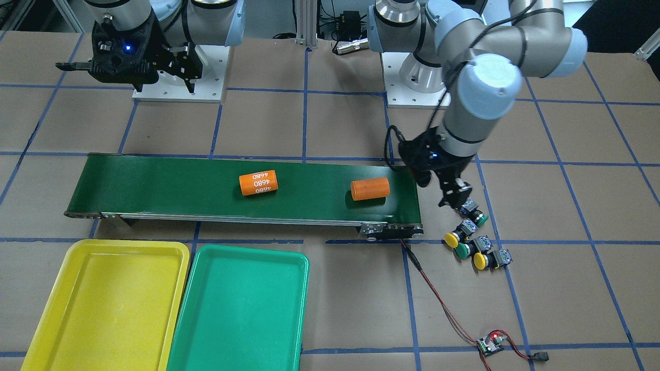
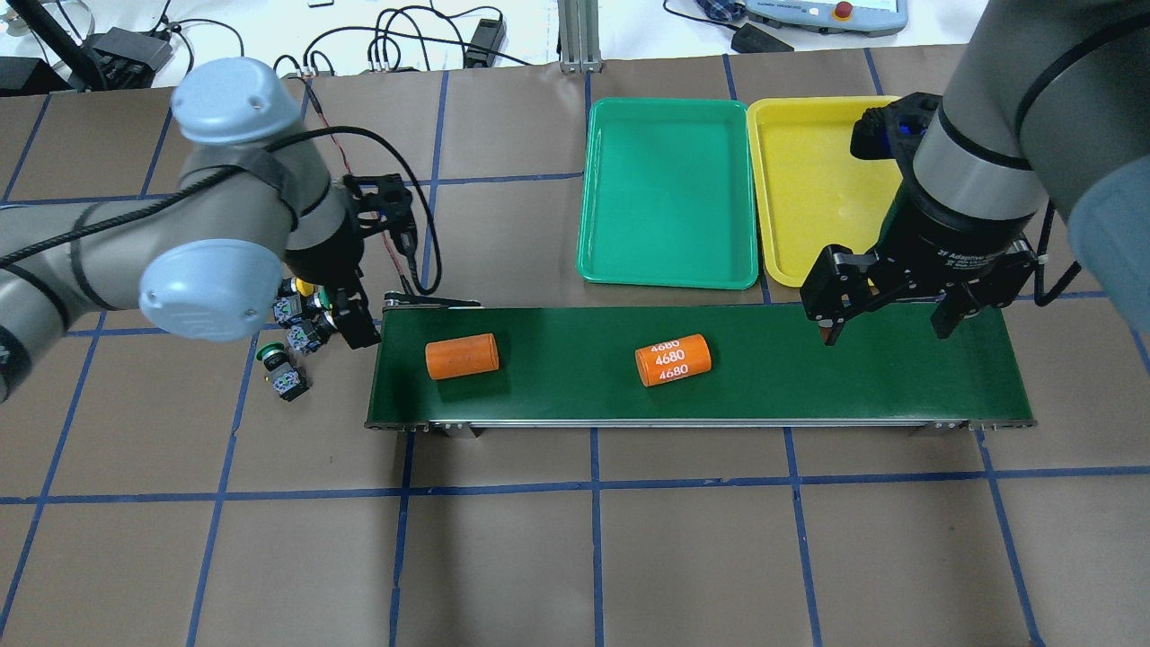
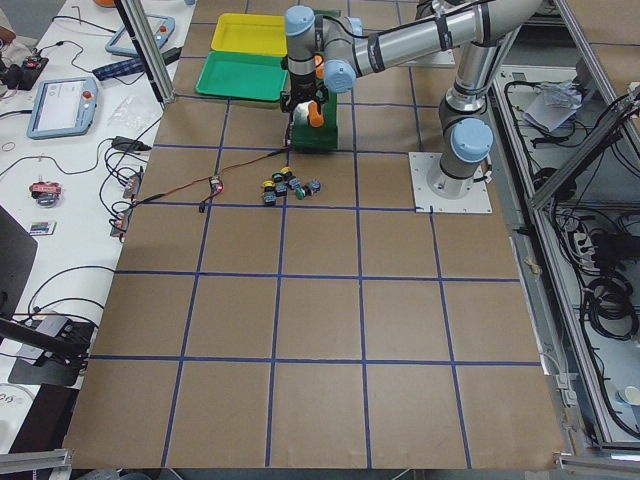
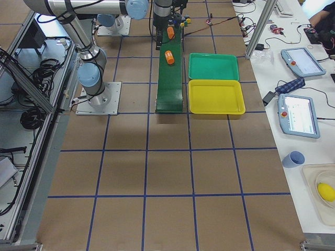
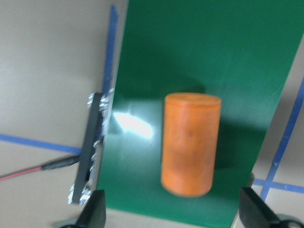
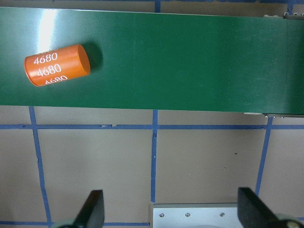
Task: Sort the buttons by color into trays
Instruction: 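Place the second orange cylinder on the conveyor belt and release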
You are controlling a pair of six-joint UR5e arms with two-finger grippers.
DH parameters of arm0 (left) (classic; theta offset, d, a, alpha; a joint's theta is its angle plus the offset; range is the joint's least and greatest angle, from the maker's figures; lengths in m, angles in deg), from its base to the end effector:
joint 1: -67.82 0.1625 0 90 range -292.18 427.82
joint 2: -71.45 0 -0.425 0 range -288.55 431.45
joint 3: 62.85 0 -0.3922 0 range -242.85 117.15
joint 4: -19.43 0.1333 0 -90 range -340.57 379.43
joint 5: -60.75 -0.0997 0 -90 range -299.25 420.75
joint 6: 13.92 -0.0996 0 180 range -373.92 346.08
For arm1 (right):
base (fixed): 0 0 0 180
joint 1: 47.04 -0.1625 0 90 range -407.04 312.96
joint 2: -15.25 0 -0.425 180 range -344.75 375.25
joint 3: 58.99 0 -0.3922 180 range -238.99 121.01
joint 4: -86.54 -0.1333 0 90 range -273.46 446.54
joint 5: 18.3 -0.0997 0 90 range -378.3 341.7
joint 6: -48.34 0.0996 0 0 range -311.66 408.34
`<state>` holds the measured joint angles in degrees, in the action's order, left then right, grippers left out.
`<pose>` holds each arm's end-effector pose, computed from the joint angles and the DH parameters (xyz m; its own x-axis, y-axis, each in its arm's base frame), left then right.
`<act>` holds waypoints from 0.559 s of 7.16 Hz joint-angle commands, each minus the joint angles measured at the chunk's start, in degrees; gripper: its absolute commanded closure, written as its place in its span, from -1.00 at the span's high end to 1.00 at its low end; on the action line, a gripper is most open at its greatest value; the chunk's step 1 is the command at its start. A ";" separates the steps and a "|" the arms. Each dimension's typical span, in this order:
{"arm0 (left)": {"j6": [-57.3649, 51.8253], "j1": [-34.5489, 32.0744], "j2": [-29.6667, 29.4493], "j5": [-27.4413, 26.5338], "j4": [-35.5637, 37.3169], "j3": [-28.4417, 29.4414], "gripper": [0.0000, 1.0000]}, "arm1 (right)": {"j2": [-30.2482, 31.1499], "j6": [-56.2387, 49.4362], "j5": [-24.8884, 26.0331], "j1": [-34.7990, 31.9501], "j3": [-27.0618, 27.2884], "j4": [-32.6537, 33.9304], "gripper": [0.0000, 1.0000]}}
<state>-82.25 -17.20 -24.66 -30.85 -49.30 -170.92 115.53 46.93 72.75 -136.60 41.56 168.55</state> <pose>-0.0868 -0.5070 0.3199 -0.4483 0.8931 0.0369 0.8936 0.4467 0.0447 0.1284 -0.4017 0.4660 -0.9997 -0.0193 0.0146 -0.0170 0.9894 0.1441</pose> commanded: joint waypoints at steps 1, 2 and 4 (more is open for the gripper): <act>6.07 14.66 -2.49 1.24 6.53 -0.73 1.00 | 0.00 0.00 0.00 0.00 0.00 0.00 1.00; 16.28 14.71 -4.07 0.63 7.28 -1.52 1.00 | 0.00 0.00 0.00 0.00 0.00 -0.18 1.00; 34.43 15.15 -6.45 0.63 7.29 -2.32 1.00 | 0.00 -0.09 0.00 0.00 0.00 -0.18 1.00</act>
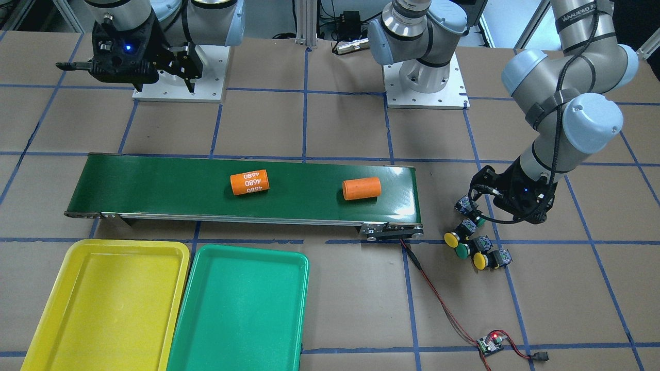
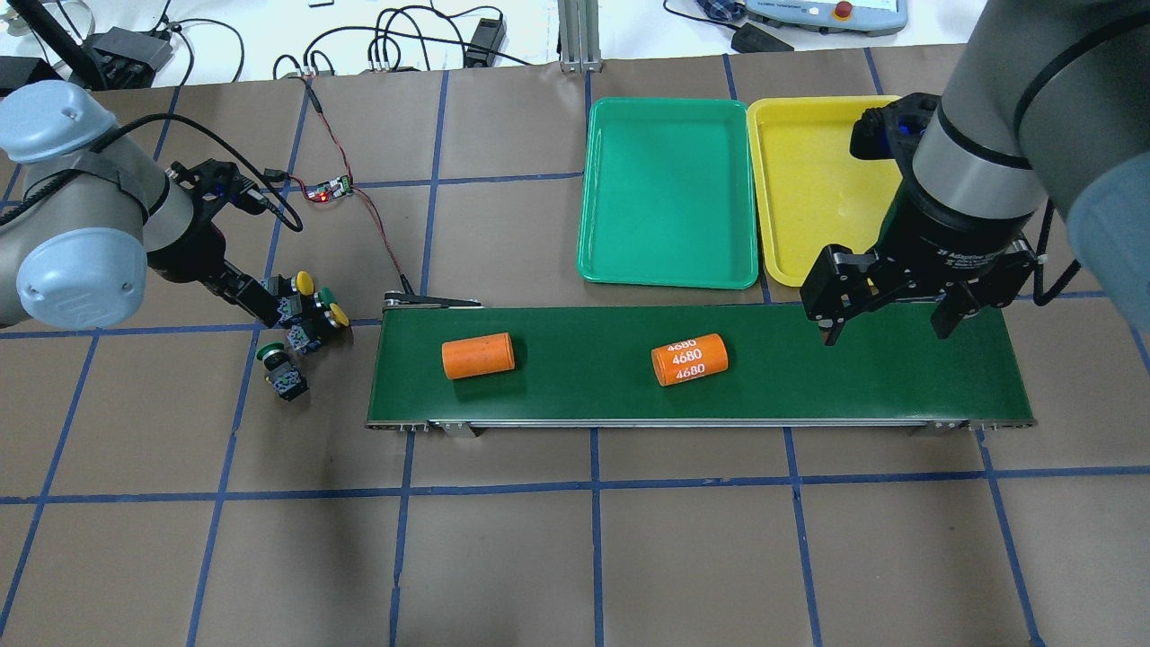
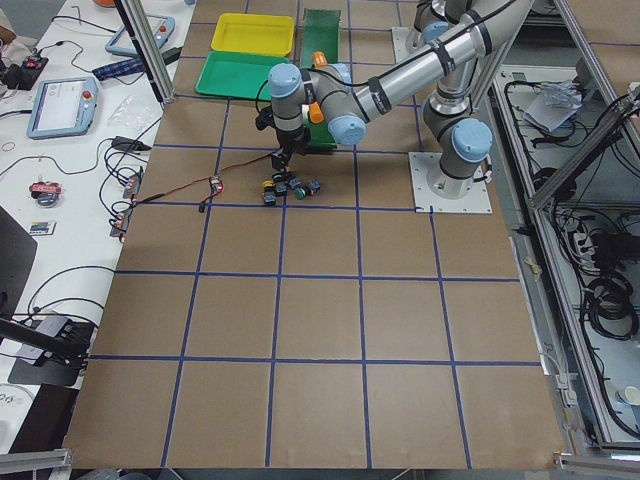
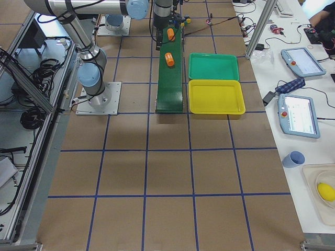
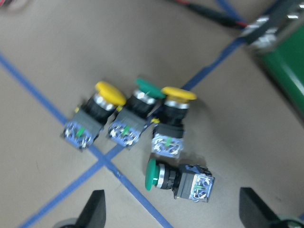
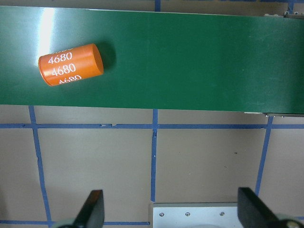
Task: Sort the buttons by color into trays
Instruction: 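Grasp a green-capped button switch from the pile with the left gripper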
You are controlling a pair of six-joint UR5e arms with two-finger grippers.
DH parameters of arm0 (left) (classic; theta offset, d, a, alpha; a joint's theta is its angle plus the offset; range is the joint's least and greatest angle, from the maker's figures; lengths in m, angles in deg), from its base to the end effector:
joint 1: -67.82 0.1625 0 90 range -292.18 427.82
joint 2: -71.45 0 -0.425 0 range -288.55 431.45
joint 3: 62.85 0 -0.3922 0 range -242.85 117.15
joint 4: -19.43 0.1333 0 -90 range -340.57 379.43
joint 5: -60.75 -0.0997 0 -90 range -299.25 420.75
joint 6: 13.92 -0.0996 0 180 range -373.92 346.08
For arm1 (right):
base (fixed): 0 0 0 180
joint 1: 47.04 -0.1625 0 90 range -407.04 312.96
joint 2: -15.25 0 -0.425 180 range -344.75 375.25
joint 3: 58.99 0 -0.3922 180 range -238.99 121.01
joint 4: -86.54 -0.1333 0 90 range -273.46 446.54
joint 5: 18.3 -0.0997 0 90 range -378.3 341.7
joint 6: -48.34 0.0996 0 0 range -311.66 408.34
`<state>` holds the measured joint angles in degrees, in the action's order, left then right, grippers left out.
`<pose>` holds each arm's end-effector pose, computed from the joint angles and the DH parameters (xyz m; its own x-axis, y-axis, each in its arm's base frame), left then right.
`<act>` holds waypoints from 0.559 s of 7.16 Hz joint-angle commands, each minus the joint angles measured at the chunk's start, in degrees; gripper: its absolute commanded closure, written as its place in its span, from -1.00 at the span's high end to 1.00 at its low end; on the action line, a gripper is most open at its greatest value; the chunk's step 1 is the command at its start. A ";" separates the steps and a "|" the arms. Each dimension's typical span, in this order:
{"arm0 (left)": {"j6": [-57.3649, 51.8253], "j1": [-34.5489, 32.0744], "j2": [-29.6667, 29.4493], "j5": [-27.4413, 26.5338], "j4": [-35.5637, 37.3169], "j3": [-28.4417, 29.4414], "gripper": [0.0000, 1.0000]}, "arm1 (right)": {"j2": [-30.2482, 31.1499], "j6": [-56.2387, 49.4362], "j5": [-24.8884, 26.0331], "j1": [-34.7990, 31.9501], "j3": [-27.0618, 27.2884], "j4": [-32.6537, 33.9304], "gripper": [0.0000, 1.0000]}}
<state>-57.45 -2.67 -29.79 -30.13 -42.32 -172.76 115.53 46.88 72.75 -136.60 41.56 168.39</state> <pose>0.0471 -0.5276 0.2720 -0.9132 0.4068 0.0237 0.4075 0.9120 0.0472 0.1284 -0.4014 0.4657 -0.9997 -0.0202 0.0144 -0.0179 0.9890 0.1468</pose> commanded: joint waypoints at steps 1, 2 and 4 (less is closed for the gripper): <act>17.96 0.71 -2.20 -0.09 0.40 -1.88 1.00 | 0.00 -0.03 0.00 0.00 0.00 -0.02 1.00; 29.44 0.45 -2.65 -0.09 0.58 -4.07 1.00 | 0.00 -0.03 0.00 0.00 0.00 -0.02 1.00; 33.94 0.62 -3.09 -0.01 1.54 -7.50 1.00 | 0.00 -0.03 0.00 0.00 0.00 -0.02 1.00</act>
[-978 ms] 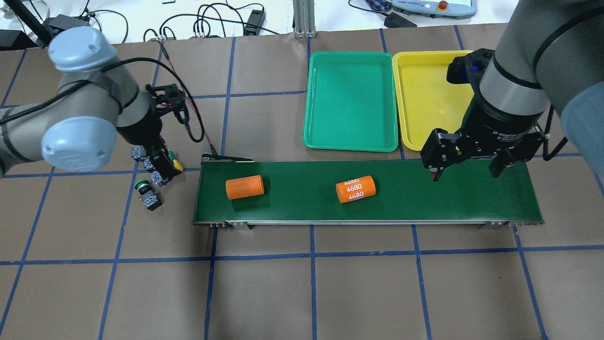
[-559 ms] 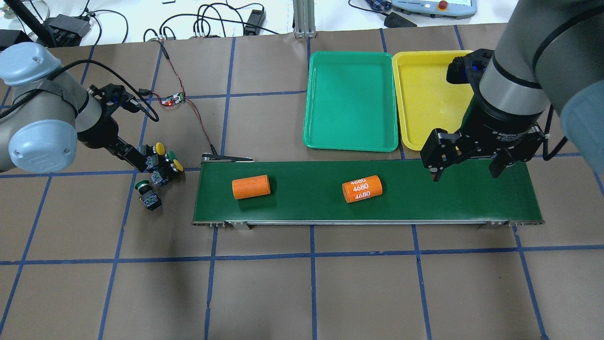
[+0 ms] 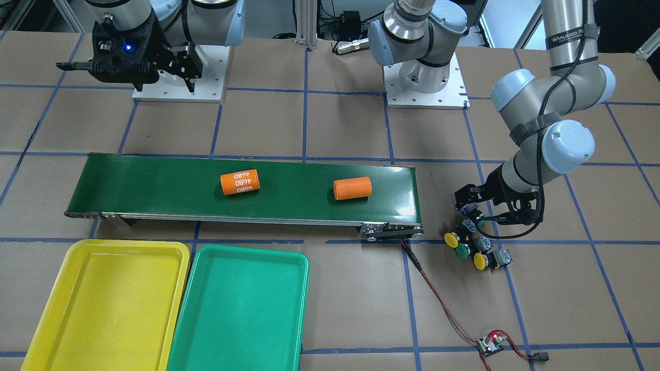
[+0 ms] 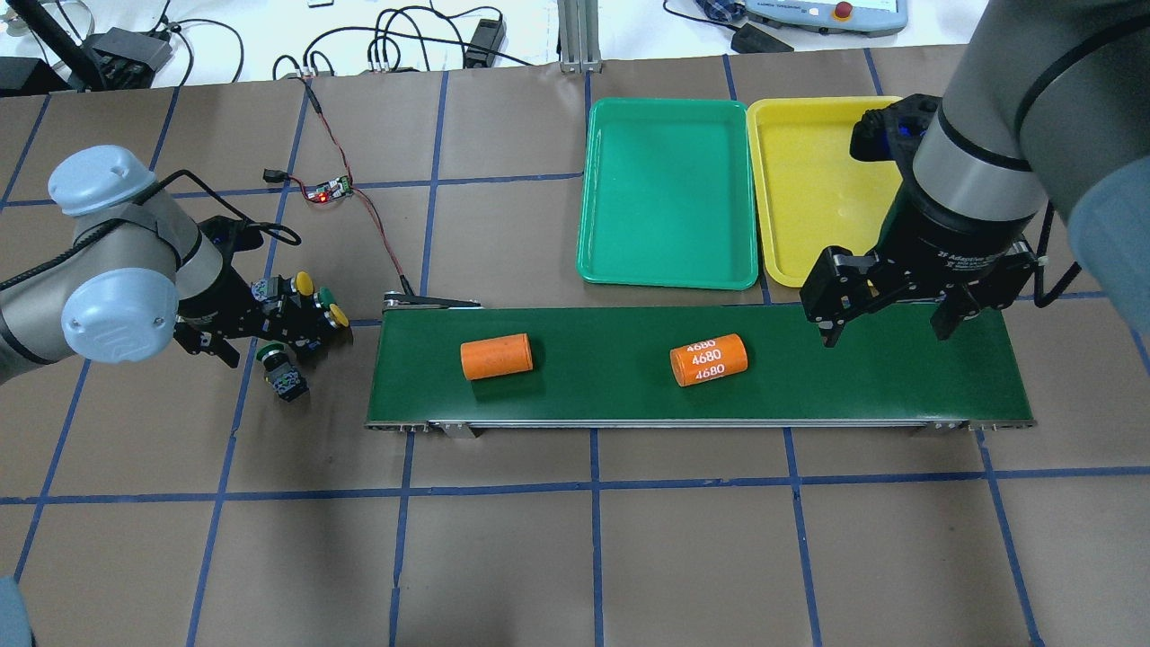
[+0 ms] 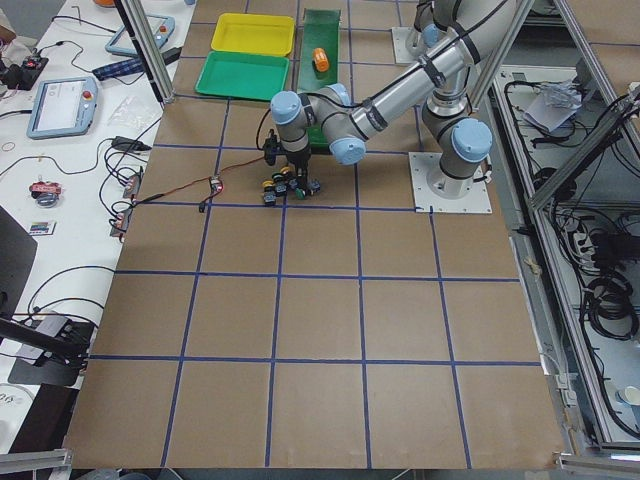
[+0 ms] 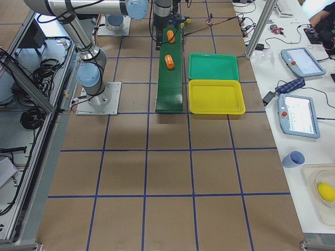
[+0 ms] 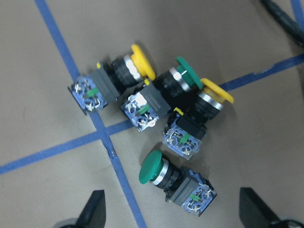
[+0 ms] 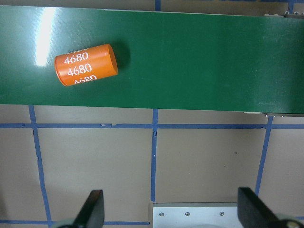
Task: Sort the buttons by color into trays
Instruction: 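Grasp a green-capped button switch from the pile with the left gripper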
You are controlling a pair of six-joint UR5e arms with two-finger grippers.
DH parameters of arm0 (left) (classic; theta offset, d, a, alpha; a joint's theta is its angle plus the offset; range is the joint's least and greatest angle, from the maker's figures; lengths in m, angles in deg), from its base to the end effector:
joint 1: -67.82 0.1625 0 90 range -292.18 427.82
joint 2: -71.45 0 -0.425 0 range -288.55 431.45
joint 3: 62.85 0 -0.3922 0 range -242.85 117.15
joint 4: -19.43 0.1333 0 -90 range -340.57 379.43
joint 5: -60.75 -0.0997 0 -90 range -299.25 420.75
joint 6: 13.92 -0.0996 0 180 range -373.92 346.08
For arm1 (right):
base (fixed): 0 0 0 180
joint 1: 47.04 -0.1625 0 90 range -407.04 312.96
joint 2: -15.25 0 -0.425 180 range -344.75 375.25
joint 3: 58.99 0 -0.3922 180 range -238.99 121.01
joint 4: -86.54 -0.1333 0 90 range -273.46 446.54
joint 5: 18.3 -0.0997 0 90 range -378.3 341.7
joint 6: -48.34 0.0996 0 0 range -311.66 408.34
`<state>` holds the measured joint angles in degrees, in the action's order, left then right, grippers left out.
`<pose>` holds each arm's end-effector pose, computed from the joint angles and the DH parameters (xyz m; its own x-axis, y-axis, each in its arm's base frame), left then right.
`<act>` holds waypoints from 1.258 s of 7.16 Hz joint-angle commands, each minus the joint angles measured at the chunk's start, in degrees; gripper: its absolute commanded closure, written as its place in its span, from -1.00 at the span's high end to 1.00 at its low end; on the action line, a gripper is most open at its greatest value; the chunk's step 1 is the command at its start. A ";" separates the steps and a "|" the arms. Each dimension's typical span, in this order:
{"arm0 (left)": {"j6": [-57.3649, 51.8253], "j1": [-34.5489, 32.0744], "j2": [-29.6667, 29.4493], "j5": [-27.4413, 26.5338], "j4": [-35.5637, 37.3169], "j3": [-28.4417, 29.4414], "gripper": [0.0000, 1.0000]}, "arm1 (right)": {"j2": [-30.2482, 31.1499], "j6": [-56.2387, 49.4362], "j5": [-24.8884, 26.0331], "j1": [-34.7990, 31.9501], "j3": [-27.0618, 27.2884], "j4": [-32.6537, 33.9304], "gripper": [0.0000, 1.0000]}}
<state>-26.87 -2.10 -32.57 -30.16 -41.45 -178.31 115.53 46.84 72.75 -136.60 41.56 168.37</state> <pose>0.0431 -0.5015 0.2096 -0.9919 -0.1249 0.0251 -0.1185 0.9767 0.1788 0.1284 -0.4014 0.4657 -0.9997 -0.0209 0.0143 -0.0186 0.9889 0.1472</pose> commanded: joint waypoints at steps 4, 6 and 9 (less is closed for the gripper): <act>1.27 0.13 -3.82 -0.23 9.12 -2.32 0.04 | 0.00 0.00 0.00 0.00 0.00 0.00 1.00; 0.21 -0.57 -2.26 -2.95 8.68 -1.88 -1.00 | 0.00 0.00 0.00 0.00 0.00 -0.09 1.00; -0.58 -0.66 2.83 -2.69 2.66 0.04 -1.00 | 0.00 0.00 0.00 0.00 0.00 -0.09 1.00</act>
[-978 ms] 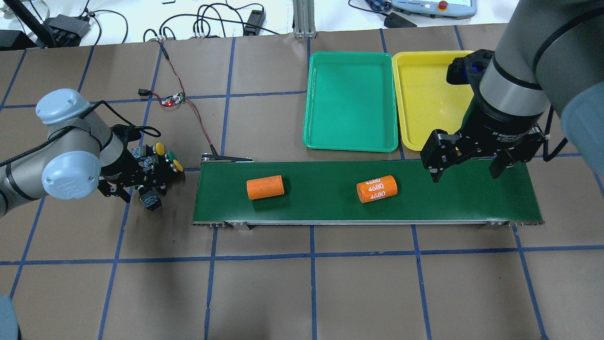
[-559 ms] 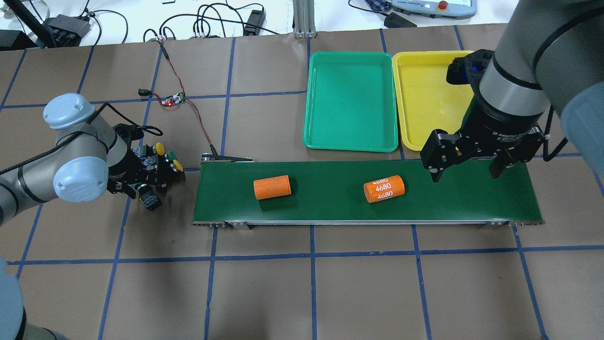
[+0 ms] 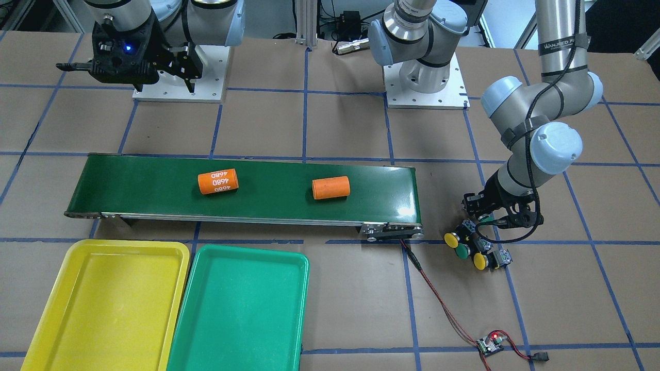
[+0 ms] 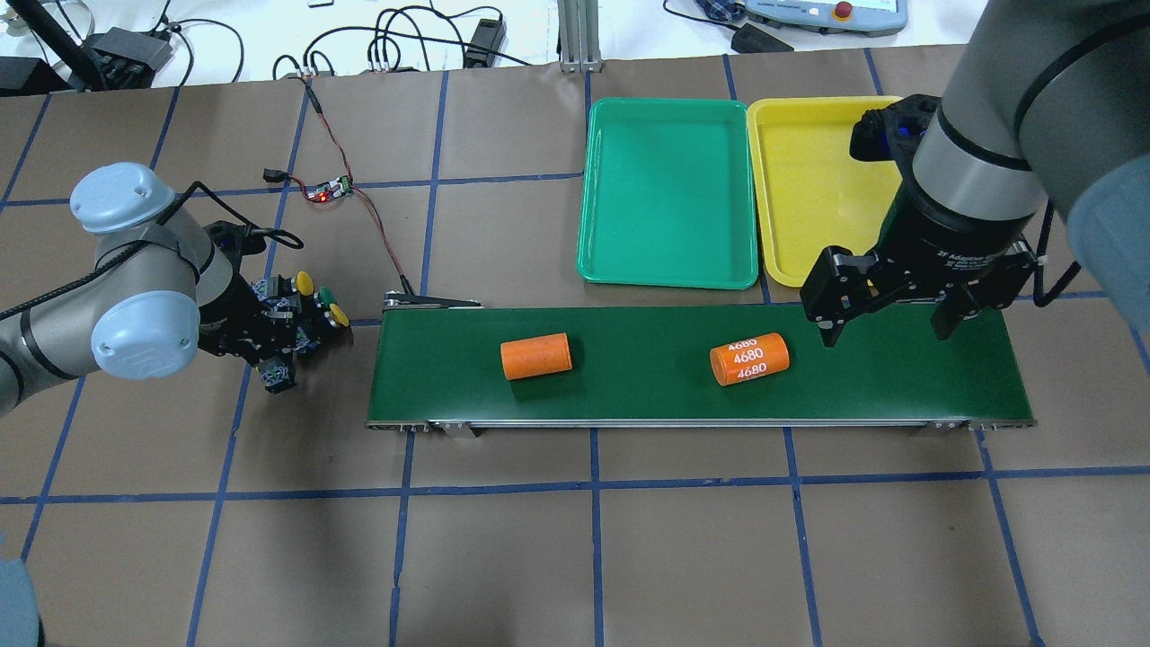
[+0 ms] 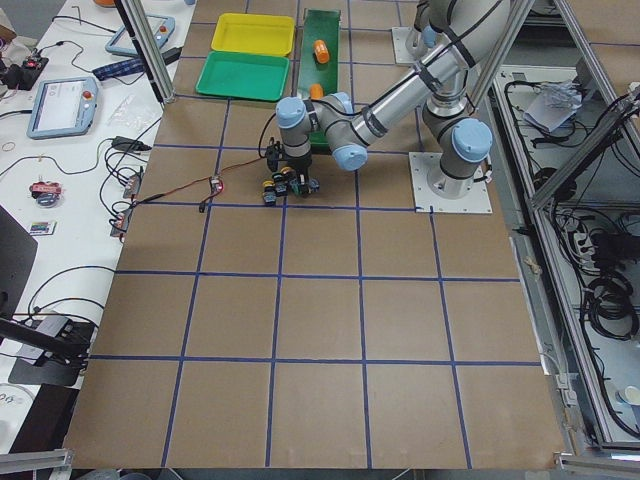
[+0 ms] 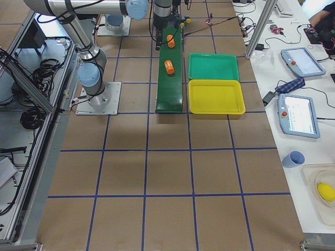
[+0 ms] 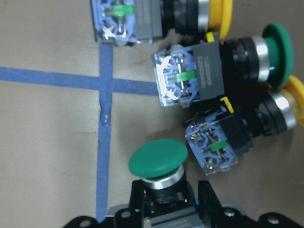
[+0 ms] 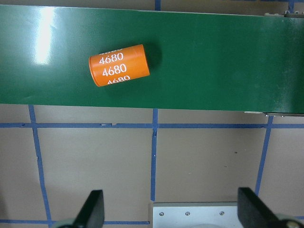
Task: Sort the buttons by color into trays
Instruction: 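Grasp a green-capped button switch from the pile with the left gripper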
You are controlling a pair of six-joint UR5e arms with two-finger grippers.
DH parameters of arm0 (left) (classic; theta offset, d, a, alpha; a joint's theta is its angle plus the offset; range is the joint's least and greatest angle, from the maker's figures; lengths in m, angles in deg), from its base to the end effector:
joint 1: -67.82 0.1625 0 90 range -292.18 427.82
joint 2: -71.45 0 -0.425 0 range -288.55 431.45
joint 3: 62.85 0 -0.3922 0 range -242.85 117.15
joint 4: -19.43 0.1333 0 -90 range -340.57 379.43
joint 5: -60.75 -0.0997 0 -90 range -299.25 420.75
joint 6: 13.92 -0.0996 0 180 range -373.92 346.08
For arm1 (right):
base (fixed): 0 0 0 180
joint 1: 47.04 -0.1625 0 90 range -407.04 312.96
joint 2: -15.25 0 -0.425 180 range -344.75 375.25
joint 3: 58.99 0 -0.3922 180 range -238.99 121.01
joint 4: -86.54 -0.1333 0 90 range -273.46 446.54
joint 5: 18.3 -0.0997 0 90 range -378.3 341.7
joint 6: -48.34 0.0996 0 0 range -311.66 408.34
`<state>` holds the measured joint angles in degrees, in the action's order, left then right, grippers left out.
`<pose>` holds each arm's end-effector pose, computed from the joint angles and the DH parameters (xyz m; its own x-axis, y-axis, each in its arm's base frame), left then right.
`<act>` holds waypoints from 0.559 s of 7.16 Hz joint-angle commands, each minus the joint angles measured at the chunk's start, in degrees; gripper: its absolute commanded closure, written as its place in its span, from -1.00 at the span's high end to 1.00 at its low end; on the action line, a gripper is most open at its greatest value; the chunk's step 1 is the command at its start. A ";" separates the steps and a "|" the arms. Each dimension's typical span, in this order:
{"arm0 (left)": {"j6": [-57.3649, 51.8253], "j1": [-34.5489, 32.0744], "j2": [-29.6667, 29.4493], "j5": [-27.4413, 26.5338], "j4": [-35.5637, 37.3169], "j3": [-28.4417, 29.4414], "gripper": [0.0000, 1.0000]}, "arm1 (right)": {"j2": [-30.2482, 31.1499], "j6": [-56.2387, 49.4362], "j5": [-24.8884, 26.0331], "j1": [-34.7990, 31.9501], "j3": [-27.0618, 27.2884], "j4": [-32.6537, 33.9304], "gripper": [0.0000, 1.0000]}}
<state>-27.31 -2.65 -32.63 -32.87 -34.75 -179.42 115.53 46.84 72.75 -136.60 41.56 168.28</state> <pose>0.0447 -0.5061 0.2118 -0.9939 -0.1022 -0.0417 -0.1058 0.9897 0.0965 0.1284 -0.4012 0.4656 -0.9997 -0.0209 0.0142 -0.0186 0.9887 0.1488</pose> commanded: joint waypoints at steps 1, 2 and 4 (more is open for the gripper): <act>-0.15 -0.98 5.87 0.36 -9.66 3.95 -1.00 | 0.00 0.00 0.00 0.00 0.00 0.00 1.00; -0.23 -5.34 6.43 2.37 -12.93 7.55 -1.00 | 0.00 0.00 0.00 0.00 0.00 0.00 1.00; -0.32 -17.10 5.30 3.00 -16.91 12.41 -1.00 | 0.00 0.00 0.00 0.00 0.00 0.00 1.00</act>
<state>-27.52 -13.24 -26.72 -30.49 -49.40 -169.54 115.53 46.85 72.75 -136.60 41.56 168.31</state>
